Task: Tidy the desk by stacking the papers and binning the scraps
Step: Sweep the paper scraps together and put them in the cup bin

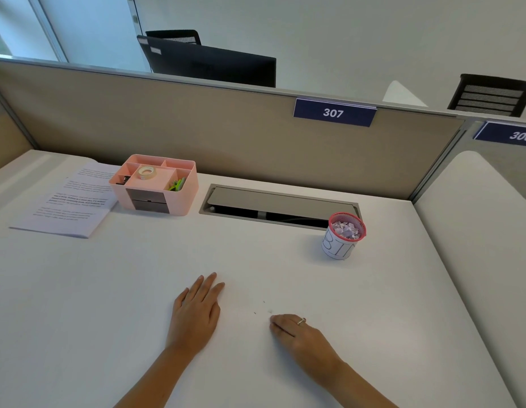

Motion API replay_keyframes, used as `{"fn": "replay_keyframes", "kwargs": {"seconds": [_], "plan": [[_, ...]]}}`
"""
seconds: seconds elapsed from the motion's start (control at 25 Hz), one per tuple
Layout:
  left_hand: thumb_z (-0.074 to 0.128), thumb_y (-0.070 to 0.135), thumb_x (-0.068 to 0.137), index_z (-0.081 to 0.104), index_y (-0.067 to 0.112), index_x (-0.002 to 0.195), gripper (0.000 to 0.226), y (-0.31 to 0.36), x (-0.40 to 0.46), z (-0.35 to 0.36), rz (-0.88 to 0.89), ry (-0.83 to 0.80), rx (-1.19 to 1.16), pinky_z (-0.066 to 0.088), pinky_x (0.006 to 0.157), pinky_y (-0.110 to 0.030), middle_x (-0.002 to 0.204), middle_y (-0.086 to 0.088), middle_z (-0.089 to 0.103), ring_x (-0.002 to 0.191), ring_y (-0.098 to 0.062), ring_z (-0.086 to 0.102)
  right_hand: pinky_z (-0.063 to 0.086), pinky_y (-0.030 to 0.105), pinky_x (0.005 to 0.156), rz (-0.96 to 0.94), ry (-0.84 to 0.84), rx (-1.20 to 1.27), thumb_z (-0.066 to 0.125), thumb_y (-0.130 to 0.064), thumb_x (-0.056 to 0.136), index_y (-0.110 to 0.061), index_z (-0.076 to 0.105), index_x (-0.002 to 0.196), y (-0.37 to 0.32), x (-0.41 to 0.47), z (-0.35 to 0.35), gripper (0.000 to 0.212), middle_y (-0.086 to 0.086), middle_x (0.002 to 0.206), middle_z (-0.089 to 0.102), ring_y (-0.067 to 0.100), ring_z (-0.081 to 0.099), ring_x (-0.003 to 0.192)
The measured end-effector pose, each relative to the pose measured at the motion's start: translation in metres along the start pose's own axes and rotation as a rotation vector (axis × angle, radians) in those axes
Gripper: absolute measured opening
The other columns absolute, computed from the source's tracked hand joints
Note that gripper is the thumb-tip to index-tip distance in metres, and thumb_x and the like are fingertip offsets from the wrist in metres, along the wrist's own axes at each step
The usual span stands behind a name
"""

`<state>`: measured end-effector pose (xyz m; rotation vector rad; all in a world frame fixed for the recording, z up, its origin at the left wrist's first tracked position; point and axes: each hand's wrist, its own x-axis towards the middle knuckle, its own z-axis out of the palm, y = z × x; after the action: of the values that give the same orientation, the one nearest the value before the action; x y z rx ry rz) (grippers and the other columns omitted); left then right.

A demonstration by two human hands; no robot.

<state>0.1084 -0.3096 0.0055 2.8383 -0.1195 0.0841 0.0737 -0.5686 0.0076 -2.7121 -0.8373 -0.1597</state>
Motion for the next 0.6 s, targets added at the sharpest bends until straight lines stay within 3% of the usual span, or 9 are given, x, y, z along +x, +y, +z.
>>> {"fn": "replay_keyframes", "kwargs": {"seconds": [0.08, 0.12, 0.2, 0.28, 0.36, 0.44, 0.48, 0.6], "plan": [[0.02, 0.033, 0.091, 0.057, 0.023, 0.132, 0.056, 0.0, 0.0, 0.0, -0.003, -0.006, -0.001, 0.034, 0.108, -0.042, 0.148, 0.004, 0.044, 0.139, -0.021, 0.038, 0.05, 0.018, 0.052, -0.054, 0.013, -0.067, 0.066, -0.01, 0.079, -0.016, 0.072, 0.094, 0.005, 0.001, 0.0, 0.018, -0.008, 0.097, 0.069, 0.014, 0.065, 0.084], [0.019, 0.033, 0.091, 0.056, 0.023, 0.132, 0.057, -0.001, -0.001, 0.001, -0.004, -0.007, -0.003, 0.033, 0.108, -0.042, 0.148, 0.004, 0.044, 0.139, -0.021, 0.037, 0.049, 0.017, 0.057, -0.009, 0.018, -0.039, 0.06, -0.01, 0.08, -0.016, 0.071, 0.09, 0.007, 0.004, -0.002, 0.016, -0.008, 0.095, 0.067, 0.015, 0.062, 0.084], [0.018, 0.034, 0.091, 0.055, 0.022, 0.133, 0.058, 0.0, -0.001, 0.001, -0.006, -0.014, 0.0, 0.032, 0.109, -0.043, 0.149, 0.004, 0.042, 0.14, -0.021, 0.036, 0.043, 0.013, 0.075, 0.285, 0.077, 0.196, 0.052, -0.004, 0.082, -0.014, 0.072, 0.089, 0.013, 0.014, -0.005, 0.024, -0.005, 0.099, 0.068, 0.016, 0.061, 0.092], [0.018, 0.034, 0.091, 0.055, 0.022, 0.134, 0.058, 0.001, -0.001, 0.0, -0.011, -0.016, 0.007, 0.032, 0.109, -0.043, 0.149, 0.003, 0.042, 0.14, -0.022, 0.036, 0.038, 0.002, 0.077, 0.621, 0.203, 0.462, 0.057, 0.007, 0.081, -0.009, 0.075, 0.088, 0.031, 0.022, -0.011, 0.025, 0.0, 0.096, 0.072, 0.016, 0.064, 0.091], [0.018, 0.034, 0.091, 0.056, 0.021, 0.133, 0.058, 0.001, 0.0, 0.0, -0.015, -0.018, 0.012, 0.034, 0.108, -0.044, 0.148, 0.002, 0.043, 0.139, -0.022, 0.037, 0.044, 0.006, 0.077, 0.877, 0.322, 0.745, 0.066, 0.007, 0.079, -0.009, 0.076, 0.084, 0.052, 0.03, -0.031, 0.019, 0.003, 0.087, 0.073, 0.017, 0.065, 0.086], [0.018, 0.033, 0.09, 0.057, 0.019, 0.131, 0.059, 0.005, 0.001, 0.0, -0.034, -0.02, 0.02, 0.035, 0.107, -0.046, 0.147, 0.0, 0.045, 0.137, -0.024, 0.04, 0.05, 0.019, 0.079, 0.948, 0.412, 0.983, 0.069, 0.006, 0.079, -0.003, 0.075, 0.087, 0.073, 0.039, -0.06, 0.013, 0.005, 0.082, 0.072, 0.018, 0.064, 0.081], [0.018, 0.033, 0.089, 0.058, 0.018, 0.129, 0.059, 0.01, 0.004, 0.0, -0.055, -0.022, 0.025, 0.036, 0.105, -0.048, 0.146, -0.003, 0.047, 0.136, -0.026, 0.042, 0.051, 0.019, 0.077, 0.946, 0.448, 1.024, 0.069, 0.006, 0.079, 0.003, 0.073, 0.093, 0.084, 0.044, -0.076, 0.015, 0.005, 0.081, 0.07, 0.015, 0.063, 0.077], [0.015, 0.033, 0.088, 0.058, 0.014, 0.129, 0.062, 0.027, 0.012, 0.003, -0.104, -0.034, 0.035, 0.035, 0.104, -0.055, 0.146, -0.009, 0.046, 0.136, -0.031, 0.041, 0.051, 0.022, 0.079, 0.914, 0.535, 0.95, 0.071, 0.001, 0.08, 0.005, 0.07, 0.101, 0.115, 0.067, -0.123, 0.021, 0.01, 0.088, 0.07, 0.016, 0.062, 0.081]]}}
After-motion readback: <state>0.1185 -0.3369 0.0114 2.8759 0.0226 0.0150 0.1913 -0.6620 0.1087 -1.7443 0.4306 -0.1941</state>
